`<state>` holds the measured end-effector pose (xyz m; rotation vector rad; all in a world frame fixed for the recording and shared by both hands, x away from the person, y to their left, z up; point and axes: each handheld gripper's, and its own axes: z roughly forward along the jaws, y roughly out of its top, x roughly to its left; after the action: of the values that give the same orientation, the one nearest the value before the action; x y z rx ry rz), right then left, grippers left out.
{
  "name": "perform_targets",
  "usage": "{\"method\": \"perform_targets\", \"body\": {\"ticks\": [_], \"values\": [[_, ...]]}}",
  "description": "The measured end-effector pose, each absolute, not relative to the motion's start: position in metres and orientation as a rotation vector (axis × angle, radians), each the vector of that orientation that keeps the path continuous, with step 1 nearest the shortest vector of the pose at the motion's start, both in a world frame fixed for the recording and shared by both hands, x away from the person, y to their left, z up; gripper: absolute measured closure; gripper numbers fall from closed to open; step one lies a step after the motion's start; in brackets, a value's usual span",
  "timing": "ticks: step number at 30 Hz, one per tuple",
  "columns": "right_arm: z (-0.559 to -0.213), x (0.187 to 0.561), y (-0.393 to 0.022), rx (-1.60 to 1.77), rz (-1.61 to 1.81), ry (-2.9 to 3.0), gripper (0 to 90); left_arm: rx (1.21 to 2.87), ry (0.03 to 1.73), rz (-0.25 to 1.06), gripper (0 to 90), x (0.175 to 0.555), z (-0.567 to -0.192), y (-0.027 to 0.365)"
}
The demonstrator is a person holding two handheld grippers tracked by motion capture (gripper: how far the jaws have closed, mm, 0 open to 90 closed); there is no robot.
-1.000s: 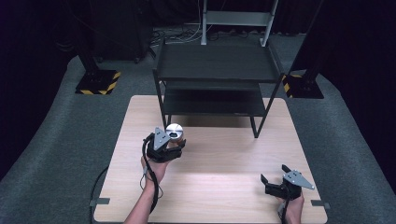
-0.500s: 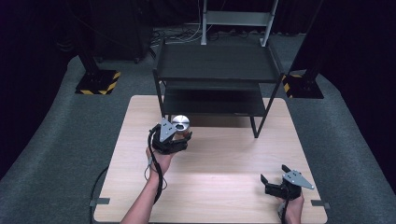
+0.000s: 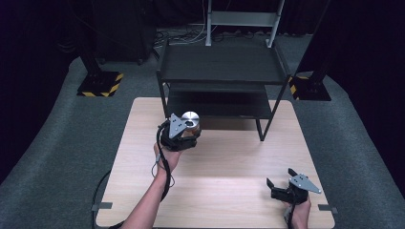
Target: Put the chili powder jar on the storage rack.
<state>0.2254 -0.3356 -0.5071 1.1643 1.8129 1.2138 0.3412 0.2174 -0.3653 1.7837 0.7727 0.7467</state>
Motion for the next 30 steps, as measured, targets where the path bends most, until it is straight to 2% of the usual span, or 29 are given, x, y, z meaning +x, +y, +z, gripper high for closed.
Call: {"method": "perform_targets", "body": {"ticks": [30], "values": [[-0.508, 0.225, -0.336, 1.171, 1.222, 1.806, 0.0, 1.800, 0.709, 0.761, 29.9, 0.367, -0.339, 0.196]]}}
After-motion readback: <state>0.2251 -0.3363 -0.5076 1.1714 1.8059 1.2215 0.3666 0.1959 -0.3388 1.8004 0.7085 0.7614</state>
